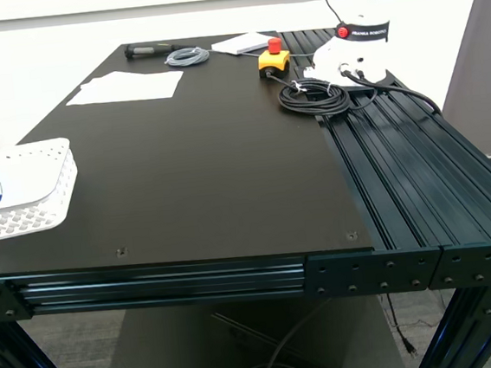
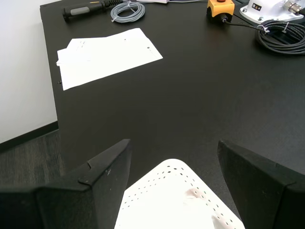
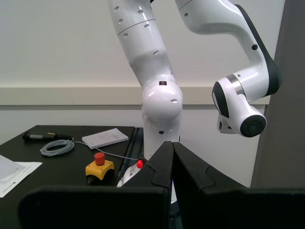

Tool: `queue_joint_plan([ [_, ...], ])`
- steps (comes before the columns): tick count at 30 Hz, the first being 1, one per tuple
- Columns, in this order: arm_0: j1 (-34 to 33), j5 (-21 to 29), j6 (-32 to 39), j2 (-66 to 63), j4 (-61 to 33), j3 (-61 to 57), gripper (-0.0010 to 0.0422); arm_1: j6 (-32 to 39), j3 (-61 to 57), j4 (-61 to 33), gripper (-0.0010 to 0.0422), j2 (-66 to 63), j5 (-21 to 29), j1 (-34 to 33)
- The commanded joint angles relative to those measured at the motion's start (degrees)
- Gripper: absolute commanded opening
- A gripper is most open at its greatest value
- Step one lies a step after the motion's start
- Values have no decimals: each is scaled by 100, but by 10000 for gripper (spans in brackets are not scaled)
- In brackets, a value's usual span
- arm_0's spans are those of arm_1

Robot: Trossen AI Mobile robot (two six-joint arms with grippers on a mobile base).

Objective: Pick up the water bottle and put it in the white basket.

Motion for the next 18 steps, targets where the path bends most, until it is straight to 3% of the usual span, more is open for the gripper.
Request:
queue_joint_plan([
  [1, 4, 2, 0, -2, 24, 11, 1, -573, 4, 9, 256, 0, -2, -7],
  [2, 4, 0, 0, -2, 24, 9, 1, -846, 4, 11, 262, 0, -2, -4],
  [18, 4, 2, -2, -2, 24, 9, 1, -841, 4, 15, 309, 0, -2, -2],
])
